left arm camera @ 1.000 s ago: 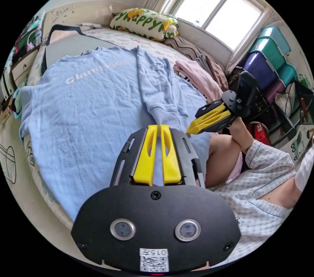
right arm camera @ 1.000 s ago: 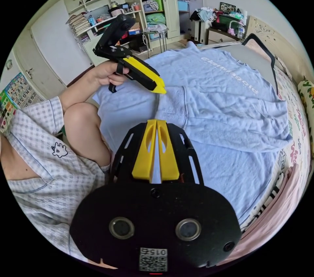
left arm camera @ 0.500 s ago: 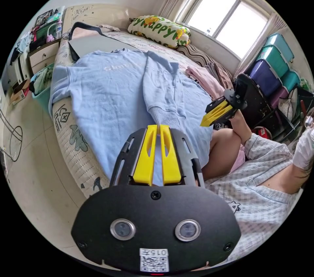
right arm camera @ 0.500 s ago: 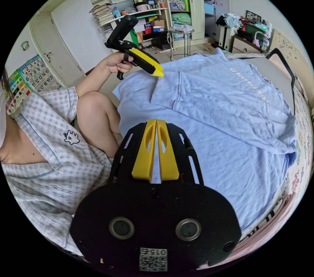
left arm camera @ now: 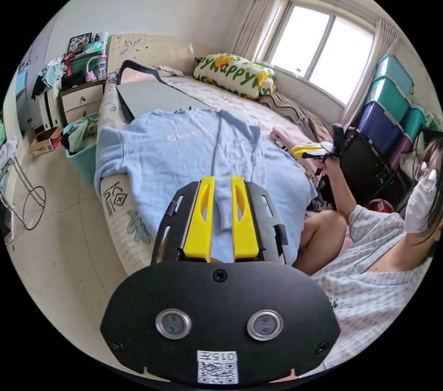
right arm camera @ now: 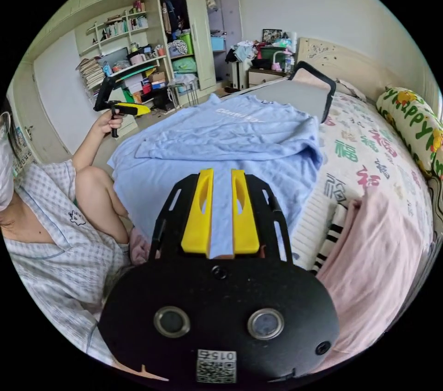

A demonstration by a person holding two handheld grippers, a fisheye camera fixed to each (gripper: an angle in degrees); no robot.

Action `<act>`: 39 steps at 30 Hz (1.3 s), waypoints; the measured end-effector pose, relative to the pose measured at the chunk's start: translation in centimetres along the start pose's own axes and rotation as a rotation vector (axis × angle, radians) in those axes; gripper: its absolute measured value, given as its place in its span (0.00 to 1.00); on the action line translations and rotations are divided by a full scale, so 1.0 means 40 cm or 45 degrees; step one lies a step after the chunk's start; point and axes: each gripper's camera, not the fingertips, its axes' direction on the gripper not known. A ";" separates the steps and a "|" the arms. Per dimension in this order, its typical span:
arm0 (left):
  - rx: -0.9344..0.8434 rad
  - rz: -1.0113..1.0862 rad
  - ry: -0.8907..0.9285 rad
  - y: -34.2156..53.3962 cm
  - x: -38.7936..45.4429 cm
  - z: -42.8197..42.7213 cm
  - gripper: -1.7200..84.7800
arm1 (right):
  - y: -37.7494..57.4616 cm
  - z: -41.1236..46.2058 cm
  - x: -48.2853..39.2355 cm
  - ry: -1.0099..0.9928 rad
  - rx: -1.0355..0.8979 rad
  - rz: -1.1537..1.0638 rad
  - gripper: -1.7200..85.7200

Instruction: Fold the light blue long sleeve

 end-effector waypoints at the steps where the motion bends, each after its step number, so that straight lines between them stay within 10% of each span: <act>1: 0.003 0.005 0.011 -0.025 -0.002 0.014 0.10 | -0.004 -0.006 0.024 0.015 -0.001 -0.005 0.11; 13: -0.155 -0.189 0.273 -0.634 -0.081 0.668 0.13 | -0.163 0.143 0.314 0.139 -0.192 -0.188 0.21; 21: -0.299 -0.339 0.224 -0.795 -0.108 1.064 0.13 | -0.163 0.270 0.328 0.576 -0.415 -0.256 0.06; 39: -0.465 0.040 -0.002 -0.930 0.033 1.034 0.05 | -0.096 0.150 0.482 0.414 -0.357 -0.068 0.05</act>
